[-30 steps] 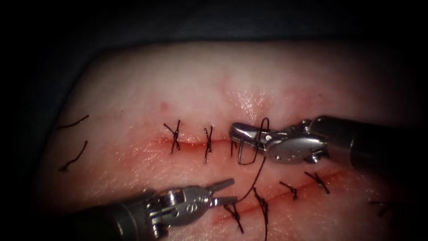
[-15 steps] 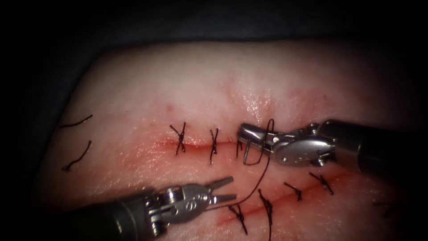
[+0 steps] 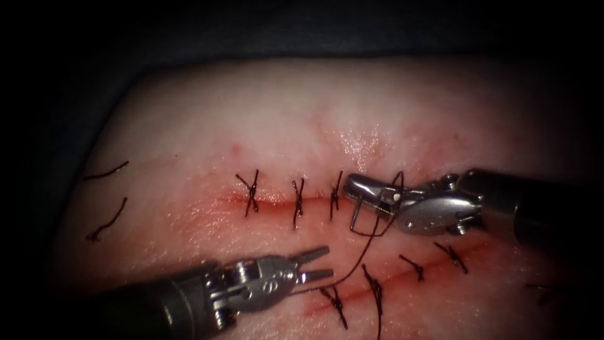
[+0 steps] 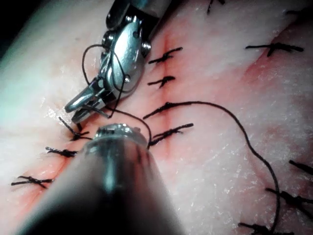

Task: Wound Closure
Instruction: Pierce flesh above wound with needle in right needle holder

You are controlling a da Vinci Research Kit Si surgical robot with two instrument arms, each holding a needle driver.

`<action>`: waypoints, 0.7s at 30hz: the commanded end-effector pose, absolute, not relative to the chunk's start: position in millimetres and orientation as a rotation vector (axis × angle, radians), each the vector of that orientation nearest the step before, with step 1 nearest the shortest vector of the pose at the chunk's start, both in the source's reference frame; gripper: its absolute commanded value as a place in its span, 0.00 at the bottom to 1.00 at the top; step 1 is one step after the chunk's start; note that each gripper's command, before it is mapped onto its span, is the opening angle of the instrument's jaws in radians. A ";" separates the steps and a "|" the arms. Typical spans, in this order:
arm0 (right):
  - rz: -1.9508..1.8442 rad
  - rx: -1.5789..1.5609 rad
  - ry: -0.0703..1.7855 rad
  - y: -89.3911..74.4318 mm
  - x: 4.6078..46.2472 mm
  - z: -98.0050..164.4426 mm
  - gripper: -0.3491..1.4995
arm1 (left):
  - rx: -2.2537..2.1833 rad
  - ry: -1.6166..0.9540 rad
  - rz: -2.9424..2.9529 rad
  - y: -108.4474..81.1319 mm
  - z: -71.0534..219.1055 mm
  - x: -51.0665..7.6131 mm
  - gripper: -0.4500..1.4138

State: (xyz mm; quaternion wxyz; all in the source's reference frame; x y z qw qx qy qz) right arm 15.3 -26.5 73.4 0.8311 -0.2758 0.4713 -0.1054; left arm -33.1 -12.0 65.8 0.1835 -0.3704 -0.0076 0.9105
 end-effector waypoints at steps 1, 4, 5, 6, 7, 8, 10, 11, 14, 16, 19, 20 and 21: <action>-0.221 -0.578 0.999 -26.2 16.2 74.0 0.00 | -1.047 -0.025 2.570 -11.3 66.1 -33.7 0.17; -0.215 -0.562 0.988 -26.5 16.1 74.5 0.00 | -1.045 -0.029 2.566 -10.8 66.1 -33.9 0.16; -0.208 -0.554 0.983 -26.6 16.0 74.8 0.00 | -1.046 -0.026 2.571 -10.8 66.1 -33.9 0.16; -0.204 -0.552 0.984 -26.7 15.9 75.0 0.00 | -1.046 -0.026 2.571 -10.7 66.1 -34.0 0.16; -0.201 -0.547 0.976 -26.8 15.8 75.2 0.00 | -1.046 -0.025 2.571 -10.8 66.1 -34.0 0.16; -0.200 -0.541 0.973 -26.9 15.7 75.5 0.00 | -1.046 -0.025 2.571 -10.8 66.1 -34.0 0.16; -0.193 -0.531 0.964 -27.0 15.5 75.9 0.00 | -1.046 -0.024 2.571 -10.9 66.1 -33.9 0.16; -0.187 -0.530 0.960 -27.1 15.4 76.0 0.00 | -1.046 -0.024 2.572 -10.9 66.1 -33.8 0.16; -0.186 -0.516 0.954 -27.3 15.3 76.5 0.00 | -1.043 -0.022 2.573 -10.9 66.1 -33.7 0.16; -0.190 -0.503 0.949 -27.4 15.3 76.7 0.00 | -1.042 -0.022 2.573 -10.9 66.1 -33.7 0.15; -0.184 -0.483 0.936 -27.5 15.4 77.1 0.00 | -1.042 -0.019 2.576 -10.8 66.1 -33.9 0.15; -0.183 -0.476 0.933 -27.6 15.4 77.2 0.00 | -1.042 -0.019 2.576 -10.8 66.1 -33.9 0.15; -0.177 -0.465 0.930 -27.7 15.3 77.4 0.00 | -1.042 -0.019 2.576 -10.7 66.1 -33.9 0.15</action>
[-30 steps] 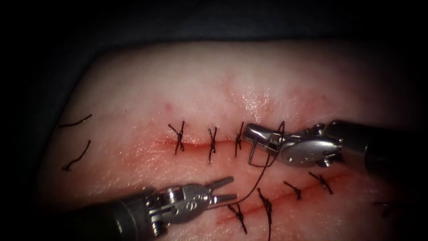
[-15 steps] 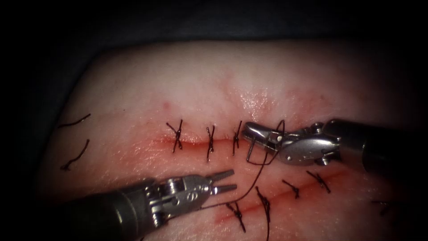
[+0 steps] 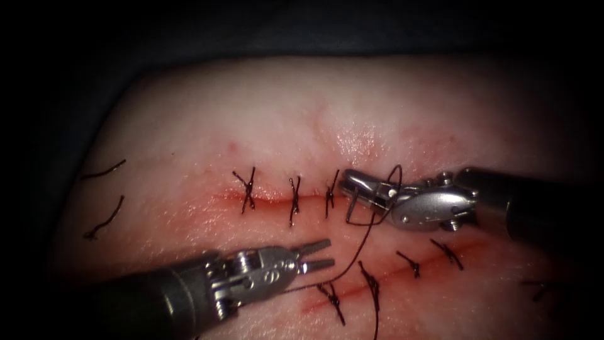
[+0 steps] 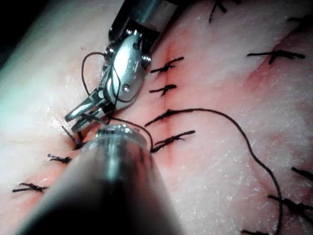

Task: Wound Closure
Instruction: Pierce flesh above wound with needle in right needle holder

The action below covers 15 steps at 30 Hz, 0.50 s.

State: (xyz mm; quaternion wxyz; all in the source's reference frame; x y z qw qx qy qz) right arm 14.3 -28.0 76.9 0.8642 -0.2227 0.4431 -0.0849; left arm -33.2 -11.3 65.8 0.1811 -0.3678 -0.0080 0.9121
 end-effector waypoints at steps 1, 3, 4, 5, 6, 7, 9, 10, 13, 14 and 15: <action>-0.175 -0.459 0.925 -27.8 15.3 77.5 0.00 | -1.042 -0.019 2.576 -10.7 66.1 -33.9 0.15; -0.172 -0.447 0.919 -28.0 15.1 77.8 0.00 | -1.041 -0.020 2.575 -10.6 66.1 -34.0 0.14; -0.172 -0.440 0.913 -28.1 15.0 78.0 0.00 | -1.043 -0.016 2.580 -10.6 66.1 -34.0 0.14; -0.154 -0.426 0.910 -28.3 14.8 78.2 0.00 | -1.043 -0.016 2.580 -10.6 66.1 -33.9 0.14; -0.154 -0.426 0.910 -28.3 14.8 78.2 0.00 | -1.043 -0.016 2.580 -10.6 66.1 -33.9 0.14; -0.155 -0.416 0.904 -28.3 14.7 78.4 0.00 | -1.043 -0.016 2.580 -10.6 66.1 -33.9 0.14; -0.124 -0.389 0.893 -28.6 14.3 78.9 0.00 | -1.043 -0.016 2.581 -10.7 66.1 -33.9 0.14; -0.124 -0.389 0.893 -28.6 14.3 78.9 0.00 | -1.043 -0.016 2.581 -10.7 66.1 -33.9 0.14; -0.096 -0.359 0.877 -28.9 13.8 79.4 0.00 | -1.043 -0.017 2.581 -10.7 66.1 -33.8 0.14; -0.096 -0.359 0.877 -28.9 13.8 79.4 0.00 | -1.043 -0.017 2.581 -10.7 66.1 -33.8 0.14; -0.094 -0.352 0.871 -29.0 13.7 79.5 0.00 | -1.044 -0.017 2.581 -10.7 66.1 -33.8 0.14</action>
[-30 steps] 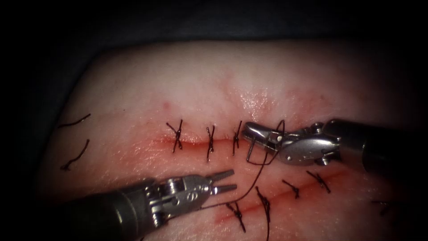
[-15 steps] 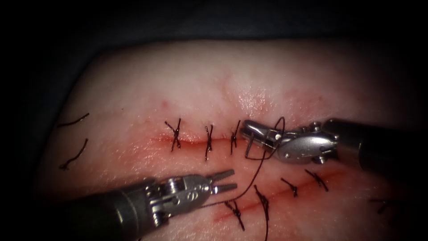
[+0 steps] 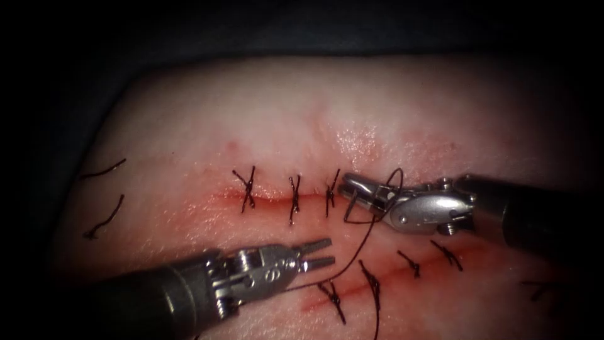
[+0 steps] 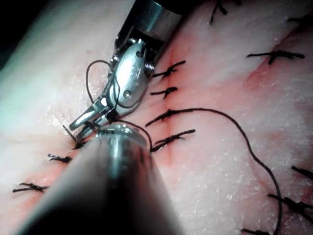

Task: Wound Closure
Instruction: Pierce flesh above wound with needle in right needle holder

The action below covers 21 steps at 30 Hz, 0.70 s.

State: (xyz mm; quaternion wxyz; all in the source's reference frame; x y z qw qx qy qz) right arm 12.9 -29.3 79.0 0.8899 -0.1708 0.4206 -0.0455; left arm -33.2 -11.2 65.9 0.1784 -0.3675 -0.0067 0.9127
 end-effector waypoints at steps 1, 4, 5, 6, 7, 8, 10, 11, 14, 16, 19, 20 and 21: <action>-0.095 -0.343 0.863 -29.2 13.6 79.7 0.00 | -1.043 -0.017 2.581 -10.7 66.1 -33.8 0.14; -0.101 -0.322 0.846 -29.7 13.6 80.2 0.00 | -1.043 -0.017 2.580 -10.6 66.1 -33.8 0.14; -0.102 -0.323 0.846 -29.7 13.6 80.2 0.00 | -1.043 -0.017 2.580 -10.6 66.1 -33.8 0.14; -0.100 -0.325 0.853 -29.7 13.6 80.2 0.00 | -1.043 -0.017 2.580 -10.6 66.1 -33.9 0.14; -0.088 -0.339 0.868 -29.5 13.6 80.1 0.00 | -1.042 -0.017 2.580 -10.6 66.0 -33.9 0.14; -0.079 -0.342 0.871 -29.1 13.6 79.7 0.00 | -1.042 -0.018 2.579 -10.5 66.0 -33.9 0.13; -0.038 -0.348 0.903 -28.2 13.7 78.7 0.00 | -1.047 -0.012 2.574 -9.9 66.0 -34.0 0.07; -0.016 -0.351 0.920 -27.5 13.7 77.8 0.00 | -1.051 -0.007 2.572 -9.5 66.0 -34.1 0.06; 0.048 -0.377 0.988 -25.4 14.0 74.7 0.00 | -1.054 0.004 2.567 -8.0 67.0 -34.6 0.05; 0.068 -0.387 1.032 -24.5 14.2 73.3 0.00 | -1.049 0.003 2.562 -7.3 68.1 -35.1 0.04; 0.083 -0.381 1.066 -23.2 14.6 72.0 0.00 | -1.040 0.013 2.563 -6.6 69.9 -35.6 0.04; 0.088 -0.372 1.080 -22.8 14.6 71.8 0.00 | -1.039 0.014 2.562 -6.5 70.5 -35.8 0.04; 0.097 -0.369 1.087 -22.4 14.7 71.6 0.00 | -1.044 0.012 2.560 -6.4 71.2 -35.9 0.04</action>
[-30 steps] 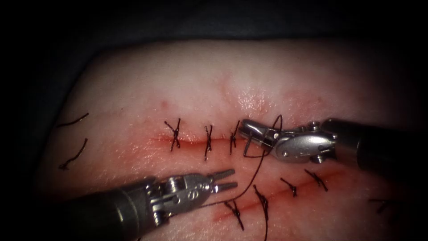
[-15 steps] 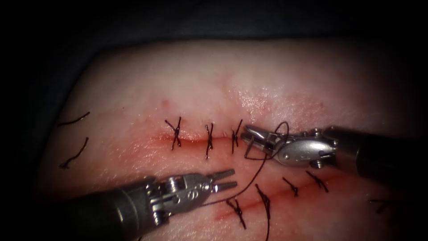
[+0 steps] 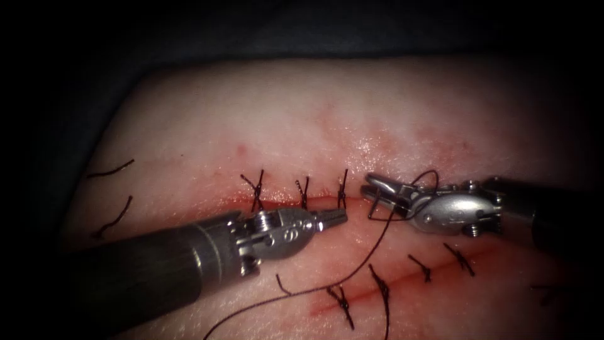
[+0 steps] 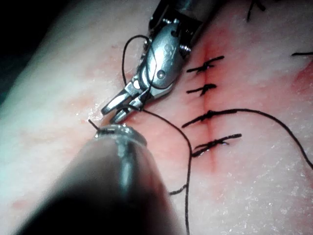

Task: Wound Closure
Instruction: Pierce flesh above wound with needle in right needle holder

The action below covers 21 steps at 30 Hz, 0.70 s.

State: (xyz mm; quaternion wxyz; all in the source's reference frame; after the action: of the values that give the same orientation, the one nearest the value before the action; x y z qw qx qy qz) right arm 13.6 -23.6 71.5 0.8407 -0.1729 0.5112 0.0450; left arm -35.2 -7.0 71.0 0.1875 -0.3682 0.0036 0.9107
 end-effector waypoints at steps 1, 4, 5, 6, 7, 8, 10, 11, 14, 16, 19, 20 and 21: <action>0.113 -0.353 1.107 -21.9 14.7 71.5 0.00 | -1.043 0.014 2.560 -6.3 71.7 -36.0 0.04; 0.132 -0.327 1.137 -20.9 14.9 71.5 0.00 | -1.055 0.010 2.557 -6.3 72.5 -36.5 0.04; 0.137 -0.311 1.155 -20.5 15.0 71.5 0.00 | -1.060 0.008 2.555 -6.4 72.6 -36.7 0.04; 0.144 -0.299 1.165 -20.2 15.1 71.5 0.00 | -1.064 0.006 2.554 -6.4 72.5 -37.0 0.04; 0.143 -0.296 1.171 -20.0 15.2 71.6 0.00 | -1.067 0.009 2.550 -6.4 72.5 -37.2 0.04; 0.143 -0.294 1.180 -19.7 15.4 71.6 0.00 | -1.068 0.008 2.549 -6.4 72.4 -37.4 0.04; 0.148 -0.277 1.193 -19.4 15.6 71.6 0.00 | -1.068 0.004 2.549 -6.4 72.3 -37.8 0.04; 0.145 -0.271 1.199 -19.2 15.7 71.6 0.00 | -1.071 0.004 2.548 -6.5 72.3 -37.9 0.04; 0.155 -0.247 1.215 -18.7 15.9 71.4 0.00 | -1.066 0.000 2.555 -6.7 72.7 -38.2 0.04; 0.164 -0.233 1.219 -18.4 15.9 71.3 0.00 | -1.061 -0.006 2.565 -7.0 73.3 -38.6 0.04; 0.179 -0.212 1.231 -17.9 16.1 71.1 0.00 | -1.061 -0.013 2.585 -7.5 74.3 -39.0 0.04; 0.180 -0.211 1.231 -17.7 16.1 71.0 0.00 | -1.056 -0.018 2.586 -7.7 74.8 -39.2 0.04; 0.187 -0.205 1.232 -17.5 16.1 70.9 0.00 | -1.051 -0.024 2.586 -7.8 75.2 -39.2 0.04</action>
State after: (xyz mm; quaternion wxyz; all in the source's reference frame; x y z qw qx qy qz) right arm 15.1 -18.2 70.7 0.8082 -0.0939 0.5748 0.0873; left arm -38.6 -8.5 75.5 0.1730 -0.3693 -0.0130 0.9130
